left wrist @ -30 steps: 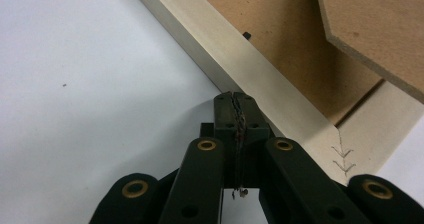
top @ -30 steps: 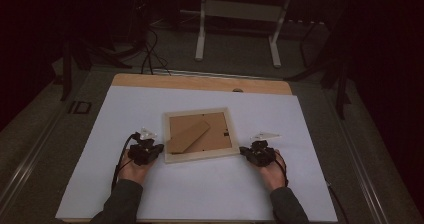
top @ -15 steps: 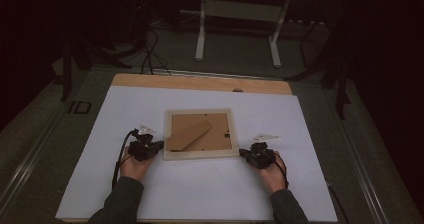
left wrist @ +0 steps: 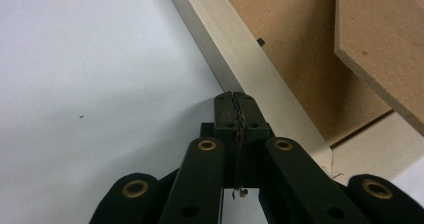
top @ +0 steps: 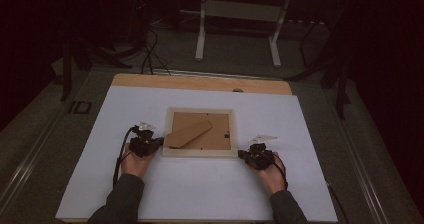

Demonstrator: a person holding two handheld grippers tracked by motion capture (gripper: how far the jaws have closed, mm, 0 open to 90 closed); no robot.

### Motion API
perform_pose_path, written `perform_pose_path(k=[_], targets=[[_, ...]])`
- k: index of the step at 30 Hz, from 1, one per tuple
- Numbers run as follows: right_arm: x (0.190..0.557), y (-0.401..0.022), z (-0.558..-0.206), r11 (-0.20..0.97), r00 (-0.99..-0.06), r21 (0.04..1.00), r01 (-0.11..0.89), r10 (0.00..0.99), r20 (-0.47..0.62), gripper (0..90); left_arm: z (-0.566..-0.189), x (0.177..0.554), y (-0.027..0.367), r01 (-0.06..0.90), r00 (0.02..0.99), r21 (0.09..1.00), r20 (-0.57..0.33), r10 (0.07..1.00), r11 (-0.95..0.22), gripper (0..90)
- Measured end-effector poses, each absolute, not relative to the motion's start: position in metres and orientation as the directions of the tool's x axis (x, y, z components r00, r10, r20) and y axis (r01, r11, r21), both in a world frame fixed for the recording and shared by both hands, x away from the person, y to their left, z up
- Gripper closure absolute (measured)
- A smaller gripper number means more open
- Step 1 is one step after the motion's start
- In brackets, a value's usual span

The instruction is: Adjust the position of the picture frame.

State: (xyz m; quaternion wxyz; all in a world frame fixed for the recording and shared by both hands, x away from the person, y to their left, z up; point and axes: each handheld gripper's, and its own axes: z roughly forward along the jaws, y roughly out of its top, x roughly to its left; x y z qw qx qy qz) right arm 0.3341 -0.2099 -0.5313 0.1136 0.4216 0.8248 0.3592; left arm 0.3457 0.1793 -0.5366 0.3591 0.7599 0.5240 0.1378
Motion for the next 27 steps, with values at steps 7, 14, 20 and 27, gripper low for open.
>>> perform_pose_path(k=[7, 14, 20, 27], targets=[[0.334, -0.209, -0.532, 0.382, -0.616, 0.688, 0.617, 0.778, 0.120, 90.0, -0.536, 0.343, 0.178, 0.696, 0.410, 0.689, -0.150, 0.899, -0.203, 90.0], [0.334, -0.207, -0.532, 0.382, -0.617, 0.690, 0.615, 0.778, 0.119, 90.0, -0.536, 0.337, 0.181, 0.695, 0.416, 0.691, -0.160, 0.895, -0.199, 90.0], [0.336, -0.206, -0.532, 0.372, -0.611, 0.690, 0.621, 0.781, 0.128, 90.0, -0.537, 0.331, 0.183, 0.703, 0.414, 0.687, -0.185, 0.891, -0.184, 90.0], [0.340, -0.206, -0.532, 0.370, -0.611, 0.691, 0.621, 0.780, 0.131, 90.0, -0.537, 0.324, 0.184, 0.704, 0.419, 0.686, -0.196, 0.887, -0.181, 90.0]])
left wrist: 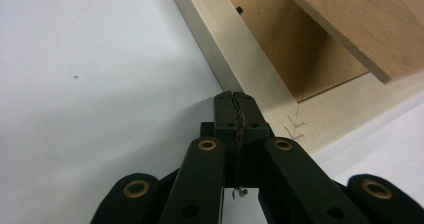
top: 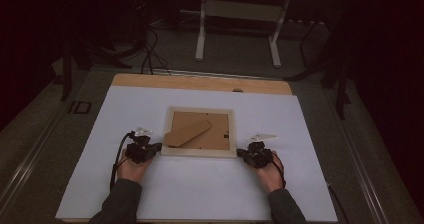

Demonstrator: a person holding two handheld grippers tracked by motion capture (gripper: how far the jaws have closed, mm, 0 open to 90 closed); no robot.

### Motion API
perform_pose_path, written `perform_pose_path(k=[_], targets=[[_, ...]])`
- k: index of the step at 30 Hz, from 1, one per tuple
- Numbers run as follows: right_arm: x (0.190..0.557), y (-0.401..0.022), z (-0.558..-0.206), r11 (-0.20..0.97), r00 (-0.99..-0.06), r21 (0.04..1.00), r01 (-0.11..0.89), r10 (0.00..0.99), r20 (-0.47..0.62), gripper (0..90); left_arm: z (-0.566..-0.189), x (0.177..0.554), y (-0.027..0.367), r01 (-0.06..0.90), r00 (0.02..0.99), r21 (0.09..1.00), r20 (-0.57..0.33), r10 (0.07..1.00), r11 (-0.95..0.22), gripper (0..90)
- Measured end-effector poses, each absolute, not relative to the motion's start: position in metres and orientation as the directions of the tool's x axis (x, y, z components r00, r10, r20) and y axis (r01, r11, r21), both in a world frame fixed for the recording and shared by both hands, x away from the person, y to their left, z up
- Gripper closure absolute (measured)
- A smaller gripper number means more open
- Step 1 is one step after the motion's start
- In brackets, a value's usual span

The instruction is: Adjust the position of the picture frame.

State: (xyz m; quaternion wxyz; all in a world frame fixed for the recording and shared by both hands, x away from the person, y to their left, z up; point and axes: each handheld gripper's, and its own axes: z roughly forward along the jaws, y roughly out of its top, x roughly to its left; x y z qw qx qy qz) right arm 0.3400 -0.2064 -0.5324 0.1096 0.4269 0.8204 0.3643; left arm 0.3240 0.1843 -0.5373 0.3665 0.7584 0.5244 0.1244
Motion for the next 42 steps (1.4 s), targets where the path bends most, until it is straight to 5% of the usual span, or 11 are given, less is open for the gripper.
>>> perform_pose_path(k=[26, 42], targets=[[0.344, -0.210, -0.532, 0.382, -0.619, 0.697, 0.607, 0.777, 0.113, 89.7, -0.535, 0.314, 0.179, 0.710, 0.417, 0.675, -0.173, 0.892, -0.201, 89.0], [0.337, -0.227, -0.515, 0.363, -0.640, 0.745, 0.559, 0.760, 0.110, 72.4, -0.529, 0.315, 0.193, 0.724, 0.370, 0.675, -0.208, 0.906, -0.141, 74.6]])
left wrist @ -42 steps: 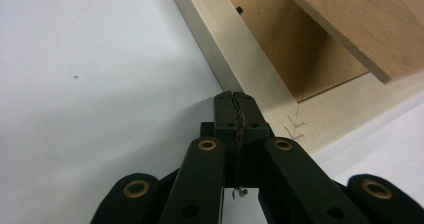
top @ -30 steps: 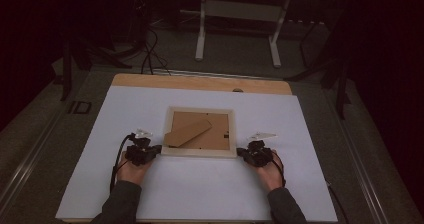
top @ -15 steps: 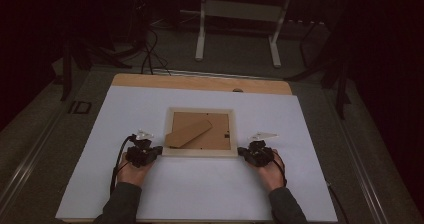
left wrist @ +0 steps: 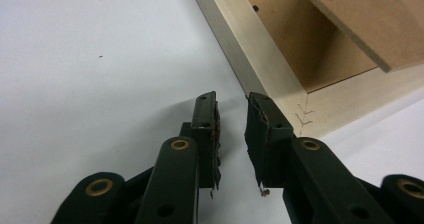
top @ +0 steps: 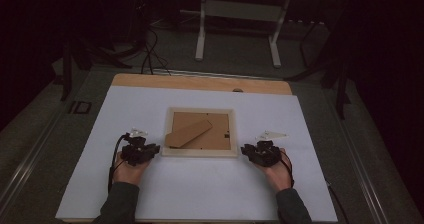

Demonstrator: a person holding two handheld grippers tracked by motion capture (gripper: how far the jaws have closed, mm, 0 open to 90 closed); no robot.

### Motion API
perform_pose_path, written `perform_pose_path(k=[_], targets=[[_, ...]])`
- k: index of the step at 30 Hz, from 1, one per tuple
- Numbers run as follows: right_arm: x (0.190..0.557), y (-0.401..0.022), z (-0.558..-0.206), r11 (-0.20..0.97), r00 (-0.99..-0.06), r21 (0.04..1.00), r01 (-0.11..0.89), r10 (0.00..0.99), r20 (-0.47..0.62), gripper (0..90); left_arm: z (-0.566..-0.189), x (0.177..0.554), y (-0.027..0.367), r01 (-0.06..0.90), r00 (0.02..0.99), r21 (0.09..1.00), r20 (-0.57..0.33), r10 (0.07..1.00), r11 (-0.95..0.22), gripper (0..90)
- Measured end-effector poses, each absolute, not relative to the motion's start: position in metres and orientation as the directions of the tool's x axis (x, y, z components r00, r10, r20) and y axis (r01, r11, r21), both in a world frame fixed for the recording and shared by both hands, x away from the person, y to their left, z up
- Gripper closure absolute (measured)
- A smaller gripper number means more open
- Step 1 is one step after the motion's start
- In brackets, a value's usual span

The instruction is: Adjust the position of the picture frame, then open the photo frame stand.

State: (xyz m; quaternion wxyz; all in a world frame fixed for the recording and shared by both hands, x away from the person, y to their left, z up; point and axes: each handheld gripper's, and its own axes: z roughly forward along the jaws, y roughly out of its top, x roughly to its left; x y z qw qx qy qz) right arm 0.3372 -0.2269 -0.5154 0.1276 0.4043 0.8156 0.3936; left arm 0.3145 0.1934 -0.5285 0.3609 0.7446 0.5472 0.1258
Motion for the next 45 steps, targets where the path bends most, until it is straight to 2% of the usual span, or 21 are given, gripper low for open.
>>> perform_pose_path(k=[7, 14, 16, 20, 29, 36, 45], targets=[[0.338, -0.232, -0.513, 0.350, -0.635, 0.750, 0.562, 0.763, 0.120, 61.7, -0.519, 0.313, 0.197, 0.694, 0.373, 0.706, -0.185, 0.909, -0.141, 64.7], [0.338, -0.233, -0.512, 0.348, -0.627, 0.749, 0.564, 0.770, 0.115, 52.5, -0.512, 0.312, 0.200, 0.676, 0.375, 0.725, -0.187, 0.908, -0.130, 59.7], [0.338, -0.233, -0.512, 0.342, -0.625, 0.750, 0.566, 0.772, 0.120, 50.9, -0.508, 0.312, 0.202, 0.676, 0.383, 0.727, -0.208, 0.900, -0.120, 56.9], [0.339, -0.236, -0.512, 0.322, -0.615, 0.752, 0.576, 0.776, 0.138, 49.5, -0.499, 0.311, 0.201, 0.662, 0.392, 0.738, -0.195, 0.899, -0.129, 52.7], [0.340, -0.239, -0.511, 0.272, -0.585, 0.751, 0.602, 0.790, 0.183, 41.7, -0.479, 0.312, 0.195, 0.634, 0.437, 0.763, -0.221, 0.872, -0.124, 52.2], [0.341, -0.237, -0.512, 0.272, -0.597, 0.749, 0.605, 0.777, 0.200, 34.5, -0.465, 0.319, 0.180, 0.618, 0.472, 0.769, -0.196, 0.859, -0.164, 54.0], [0.340, -0.236, -0.511, 0.269, -0.602, 0.757, 0.595, 0.774, 0.198, 29.4, -0.456, 0.333, 0.168, 0.614, 0.515, 0.767, -0.209, 0.831, -0.187, 48.3]])
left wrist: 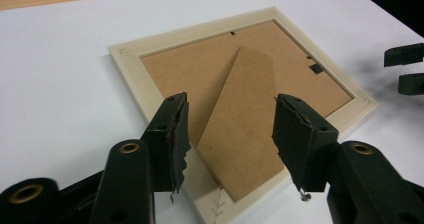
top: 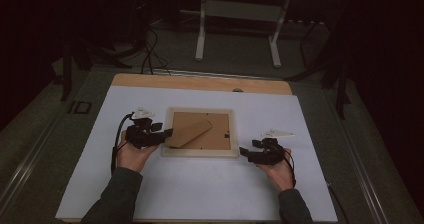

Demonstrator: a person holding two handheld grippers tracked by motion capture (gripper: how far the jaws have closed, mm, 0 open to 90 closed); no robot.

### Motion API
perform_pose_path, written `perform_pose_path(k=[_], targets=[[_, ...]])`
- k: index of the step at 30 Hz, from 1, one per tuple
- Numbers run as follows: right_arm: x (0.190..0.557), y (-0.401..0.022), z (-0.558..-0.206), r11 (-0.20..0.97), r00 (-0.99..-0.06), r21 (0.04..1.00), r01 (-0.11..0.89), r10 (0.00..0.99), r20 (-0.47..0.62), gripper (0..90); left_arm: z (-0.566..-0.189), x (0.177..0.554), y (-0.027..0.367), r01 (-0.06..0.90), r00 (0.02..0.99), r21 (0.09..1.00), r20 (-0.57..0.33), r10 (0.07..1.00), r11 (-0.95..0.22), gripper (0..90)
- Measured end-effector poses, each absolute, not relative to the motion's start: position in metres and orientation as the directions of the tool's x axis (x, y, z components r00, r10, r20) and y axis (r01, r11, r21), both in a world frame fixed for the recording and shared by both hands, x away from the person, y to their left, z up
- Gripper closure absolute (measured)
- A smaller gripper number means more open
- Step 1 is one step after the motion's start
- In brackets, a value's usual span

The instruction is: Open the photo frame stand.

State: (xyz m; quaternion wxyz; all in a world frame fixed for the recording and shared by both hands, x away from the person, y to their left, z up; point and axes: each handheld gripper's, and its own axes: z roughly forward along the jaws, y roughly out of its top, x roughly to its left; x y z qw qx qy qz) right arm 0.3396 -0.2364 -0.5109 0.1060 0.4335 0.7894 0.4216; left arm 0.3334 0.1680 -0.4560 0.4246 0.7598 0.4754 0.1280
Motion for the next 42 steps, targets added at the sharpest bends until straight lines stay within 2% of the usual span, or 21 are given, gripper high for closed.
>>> perform_pose_path(k=[7, 13, 19, 29, 42], targets=[[0.339, -0.237, -0.510, 0.270, -0.612, 0.764, 0.586, 0.765, 0.200, 25.2, -0.458, 0.343, 0.160, 0.614, 0.556, 0.758, -0.218, 0.802, -0.220, 46.1], [0.339, -0.234, -0.510, 0.281, -0.604, 0.752, 0.596, 0.775, 0.189, 28.4, -0.460, 0.351, 0.153, 0.620, 0.590, 0.747, -0.242, 0.770, -0.240, 44.0], [0.339, -0.232, -0.511, 0.284, -0.599, 0.748, 0.600, 0.779, 0.184, 31.5, -0.464, 0.357, 0.146, 0.628, 0.592, 0.729, -0.222, 0.775, -0.271, 40.0], [0.340, -0.232, -0.512, 0.289, -0.604, 0.742, 0.605, 0.773, 0.192, 33.7, -0.468, 0.368, 0.138, 0.623, 0.607, 0.721, -0.202, 0.769, -0.302, 41.0], [0.340, -0.234, -0.512, 0.281, -0.607, 0.741, 0.610, 0.767, 0.209, 35.2, -0.479, 0.382, 0.135, 0.643, 0.611, 0.705, -0.236, 0.755, -0.300, 37.6]])
